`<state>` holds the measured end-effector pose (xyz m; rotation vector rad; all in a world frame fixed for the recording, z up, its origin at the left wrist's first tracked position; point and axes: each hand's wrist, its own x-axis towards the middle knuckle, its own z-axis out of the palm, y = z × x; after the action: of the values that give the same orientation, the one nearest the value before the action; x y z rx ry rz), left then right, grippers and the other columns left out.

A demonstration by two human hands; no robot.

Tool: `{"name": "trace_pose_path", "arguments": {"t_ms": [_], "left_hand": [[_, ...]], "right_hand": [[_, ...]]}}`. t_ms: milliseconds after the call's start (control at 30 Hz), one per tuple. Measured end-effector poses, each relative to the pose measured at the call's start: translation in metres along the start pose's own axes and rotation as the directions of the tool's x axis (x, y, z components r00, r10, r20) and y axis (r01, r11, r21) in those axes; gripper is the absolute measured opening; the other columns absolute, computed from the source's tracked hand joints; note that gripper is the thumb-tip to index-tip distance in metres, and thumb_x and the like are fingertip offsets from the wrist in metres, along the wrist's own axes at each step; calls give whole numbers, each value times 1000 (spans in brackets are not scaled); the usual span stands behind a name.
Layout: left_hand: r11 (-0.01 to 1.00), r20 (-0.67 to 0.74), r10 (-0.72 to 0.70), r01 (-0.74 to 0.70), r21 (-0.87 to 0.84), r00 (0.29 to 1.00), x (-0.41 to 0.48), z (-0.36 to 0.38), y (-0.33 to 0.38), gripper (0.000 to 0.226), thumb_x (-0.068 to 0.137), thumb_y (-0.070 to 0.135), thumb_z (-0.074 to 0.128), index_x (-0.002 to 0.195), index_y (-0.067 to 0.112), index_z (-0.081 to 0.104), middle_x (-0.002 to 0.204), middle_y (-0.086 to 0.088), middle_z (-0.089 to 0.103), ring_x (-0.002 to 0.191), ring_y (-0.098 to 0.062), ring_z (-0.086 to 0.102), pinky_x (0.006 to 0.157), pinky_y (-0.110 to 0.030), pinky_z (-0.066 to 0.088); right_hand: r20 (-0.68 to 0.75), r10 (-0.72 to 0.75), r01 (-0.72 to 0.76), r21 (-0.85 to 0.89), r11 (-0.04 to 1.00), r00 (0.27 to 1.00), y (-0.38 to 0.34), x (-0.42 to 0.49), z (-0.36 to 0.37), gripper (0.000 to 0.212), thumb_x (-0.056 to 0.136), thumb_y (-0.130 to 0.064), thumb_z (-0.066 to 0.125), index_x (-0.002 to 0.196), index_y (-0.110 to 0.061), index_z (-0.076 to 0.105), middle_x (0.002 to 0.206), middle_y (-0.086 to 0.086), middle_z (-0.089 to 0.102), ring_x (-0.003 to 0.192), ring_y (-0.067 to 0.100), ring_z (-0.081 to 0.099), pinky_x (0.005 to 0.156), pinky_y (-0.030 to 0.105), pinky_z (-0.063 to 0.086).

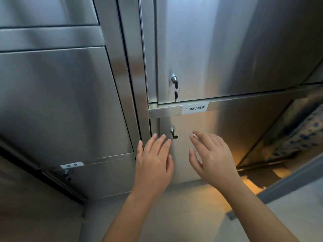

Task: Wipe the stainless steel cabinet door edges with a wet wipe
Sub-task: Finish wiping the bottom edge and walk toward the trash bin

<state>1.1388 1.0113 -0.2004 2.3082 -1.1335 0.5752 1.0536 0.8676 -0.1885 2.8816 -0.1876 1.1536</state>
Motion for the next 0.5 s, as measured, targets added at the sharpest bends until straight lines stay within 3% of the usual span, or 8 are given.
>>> {"name": "trace_pose_path", "arguments": {"t_ms": [100, 233, 500], "left_hand": [[999, 12, 31, -30, -33, 999, 5, 1, 15, 37, 82, 20, 46, 109, 9, 67, 118, -7, 64, 116, -28, 57, 96, -59, 35], [992, 2, 106, -105, -74, 994, 17, 10, 40, 35, 78, 14, 62, 112, 9, 66, 119, -7, 63, 117, -28, 56, 98, -57, 33], [963, -2, 225, -223, -152, 974, 51, 30, 109, 42, 81, 22, 41, 111, 8, 66, 118, -8, 64, 116, -27, 56, 97, -57, 33]], "right_hand": [[-5, 21, -21, -12, 1000, 1000, 8, -7, -12, 33, 85, -20, 49, 99, 2, 69, 101, 15, 67, 82, 28, 65, 75, 36, 52], [5, 60, -60, -31, 998, 998, 27, -17, -30, 34, 87, -22, 49, 101, 1, 69, 104, 14, 67, 87, 26, 65, 77, 40, 53], [-18, 118, -119, -74, 990, 993, 83, -37, -68, 33, 86, -22, 49, 102, 0, 69, 105, 13, 67, 91, 24, 65, 82, 37, 51]]}}
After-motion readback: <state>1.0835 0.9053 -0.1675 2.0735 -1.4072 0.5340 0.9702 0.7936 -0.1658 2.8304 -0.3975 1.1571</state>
